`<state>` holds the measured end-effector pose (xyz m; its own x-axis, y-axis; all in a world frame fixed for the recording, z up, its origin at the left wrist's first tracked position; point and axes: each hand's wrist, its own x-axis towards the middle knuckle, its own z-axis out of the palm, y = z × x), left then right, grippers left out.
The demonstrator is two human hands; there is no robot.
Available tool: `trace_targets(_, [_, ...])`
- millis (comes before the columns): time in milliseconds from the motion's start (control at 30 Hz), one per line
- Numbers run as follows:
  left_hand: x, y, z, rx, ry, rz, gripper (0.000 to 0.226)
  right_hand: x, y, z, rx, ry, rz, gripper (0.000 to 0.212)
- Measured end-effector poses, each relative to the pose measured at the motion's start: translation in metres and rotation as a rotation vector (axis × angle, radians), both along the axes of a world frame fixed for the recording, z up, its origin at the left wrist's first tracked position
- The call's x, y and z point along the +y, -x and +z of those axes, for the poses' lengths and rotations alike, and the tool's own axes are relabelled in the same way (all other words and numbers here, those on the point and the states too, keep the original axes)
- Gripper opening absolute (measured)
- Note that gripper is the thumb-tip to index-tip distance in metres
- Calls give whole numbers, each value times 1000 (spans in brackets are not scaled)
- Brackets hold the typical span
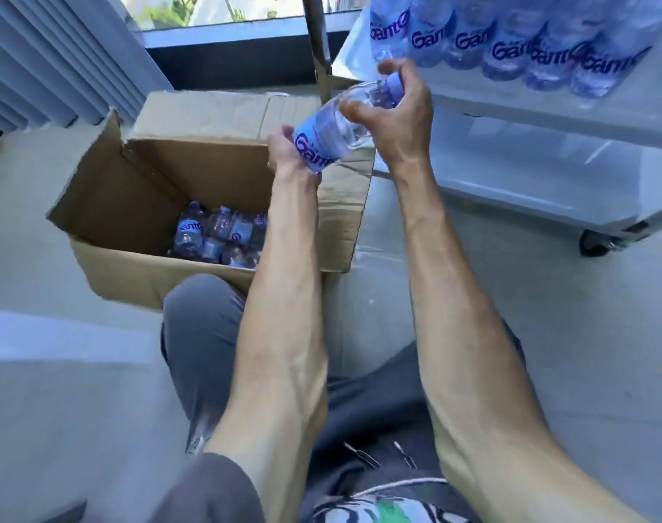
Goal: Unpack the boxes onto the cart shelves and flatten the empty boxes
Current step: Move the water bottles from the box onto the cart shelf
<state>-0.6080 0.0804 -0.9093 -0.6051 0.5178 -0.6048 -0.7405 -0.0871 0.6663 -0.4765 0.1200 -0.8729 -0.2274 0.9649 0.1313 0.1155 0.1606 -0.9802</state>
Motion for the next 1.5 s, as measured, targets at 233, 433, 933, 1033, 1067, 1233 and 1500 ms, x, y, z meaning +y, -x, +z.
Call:
trace_targets(233, [24, -97, 21, -68, -224, 23, 15, 40, -75, 0, 374, 108, -89, 62])
trace_targets(433, [31, -136, 9, -134, -301, 19, 21, 64, -98, 4, 454, 102, -11, 51])
trace_targets(933, [32, -163, 10, -63, -381, -131, 41, 60, -77, 41, 325, -86, 22, 42])
trace_targets(1033, [32, -172, 11, -72, -371, -203, 45, 60, -91, 42, 309, -39, -88, 46])
trace_targets(1067, [31, -176, 10, -70, -357, -215, 50, 61, -98, 41, 306, -16, -124, 44])
trace_targets(1233, [23, -202, -16, -154, -302, -408, 60, 56, -141, 21, 344, -13, -147, 22])
trace_targets(1500, [10, -249, -26, -136, -56, -645, 28, 16, -204, 13, 410, 27, -107, 17])
